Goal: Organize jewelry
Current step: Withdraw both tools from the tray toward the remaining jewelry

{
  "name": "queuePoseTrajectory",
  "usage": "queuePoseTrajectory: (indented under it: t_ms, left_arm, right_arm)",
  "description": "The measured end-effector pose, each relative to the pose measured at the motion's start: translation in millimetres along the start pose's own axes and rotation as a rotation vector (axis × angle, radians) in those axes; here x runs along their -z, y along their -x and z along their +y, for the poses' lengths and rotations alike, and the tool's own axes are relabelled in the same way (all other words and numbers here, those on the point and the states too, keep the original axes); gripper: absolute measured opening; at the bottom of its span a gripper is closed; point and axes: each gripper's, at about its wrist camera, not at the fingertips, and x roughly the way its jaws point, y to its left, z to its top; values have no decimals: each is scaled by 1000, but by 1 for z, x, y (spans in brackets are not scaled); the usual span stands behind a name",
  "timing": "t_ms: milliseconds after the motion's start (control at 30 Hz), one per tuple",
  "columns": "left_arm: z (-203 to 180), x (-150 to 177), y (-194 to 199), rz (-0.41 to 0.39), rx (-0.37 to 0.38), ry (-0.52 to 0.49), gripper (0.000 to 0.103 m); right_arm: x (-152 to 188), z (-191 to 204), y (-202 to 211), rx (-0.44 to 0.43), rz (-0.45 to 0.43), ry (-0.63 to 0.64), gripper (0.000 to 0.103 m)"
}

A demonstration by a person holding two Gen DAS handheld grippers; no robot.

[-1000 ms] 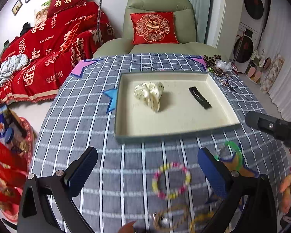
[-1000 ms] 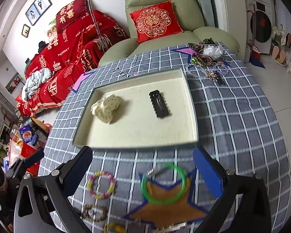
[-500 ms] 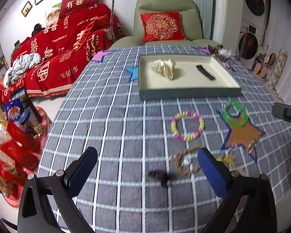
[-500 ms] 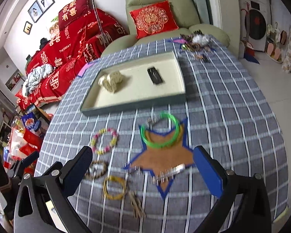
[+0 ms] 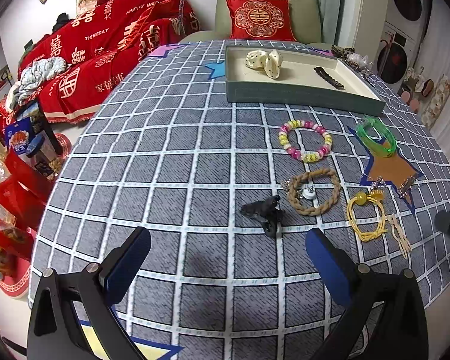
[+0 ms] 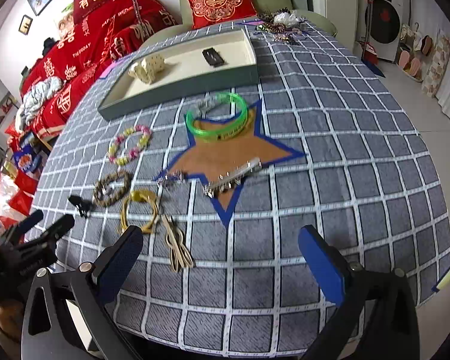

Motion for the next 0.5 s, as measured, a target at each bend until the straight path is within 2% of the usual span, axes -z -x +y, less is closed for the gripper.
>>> queuePoseTrajectory:
  t_ms: [500]
  left_arm:
    - [-7,-8,-18,-21,19,-49,103]
  right_arm:
    - [16,25,-15,32,34,73,103]
